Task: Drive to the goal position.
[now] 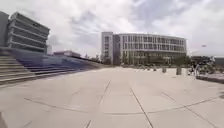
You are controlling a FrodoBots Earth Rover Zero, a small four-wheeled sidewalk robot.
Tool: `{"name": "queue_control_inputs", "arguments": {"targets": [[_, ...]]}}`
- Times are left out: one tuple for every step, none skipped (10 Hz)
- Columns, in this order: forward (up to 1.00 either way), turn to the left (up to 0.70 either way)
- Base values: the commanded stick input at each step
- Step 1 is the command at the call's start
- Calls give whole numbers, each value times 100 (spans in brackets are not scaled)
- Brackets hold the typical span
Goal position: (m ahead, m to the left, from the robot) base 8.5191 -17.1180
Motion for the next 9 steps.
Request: {"name": "queue_control_inputs", "arguments": {"targets": [[100,-3],[100,-3],[100,-3],[100,-7],[100,-28],[100,-40],[100,-40],[100,-36],[100,-8]]}}
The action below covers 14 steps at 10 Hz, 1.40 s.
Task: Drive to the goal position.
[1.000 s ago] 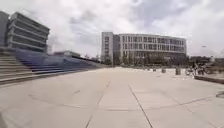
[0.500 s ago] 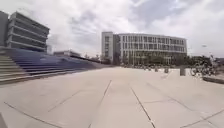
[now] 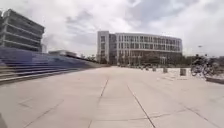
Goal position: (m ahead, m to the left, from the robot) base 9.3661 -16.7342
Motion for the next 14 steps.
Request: {"name": "queue_control_inputs", "arguments": {"targets": [[100,-3],[100,-3],[100,-3],[100,-30],[100,-39],[100,-27],[100,-8],[100,-2],[100,-2],[100,-1],[100,-2],[100,-2],[100,-2],[100,-2]]}}
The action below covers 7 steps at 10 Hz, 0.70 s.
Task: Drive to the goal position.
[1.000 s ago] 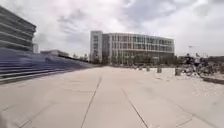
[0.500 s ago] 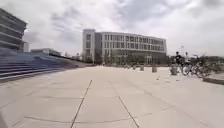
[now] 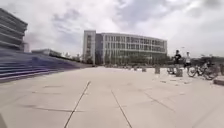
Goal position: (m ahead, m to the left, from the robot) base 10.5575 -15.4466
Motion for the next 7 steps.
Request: {"name": "queue_control_inputs", "arguments": {"targets": [[100,-2],[100,-2],[100,-2],[100,-2],[100,-2],[100,-2],[100,-2]]}}
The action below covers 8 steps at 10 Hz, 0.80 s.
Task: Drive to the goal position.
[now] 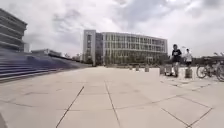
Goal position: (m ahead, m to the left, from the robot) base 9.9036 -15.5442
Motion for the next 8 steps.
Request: {"name": "queue_control_inputs", "arguments": {"targets": [[100,-2],[100,-2],[100,-2],[100,-2],[100,-2],[100,-2],[100,-2],[100,0]]}}
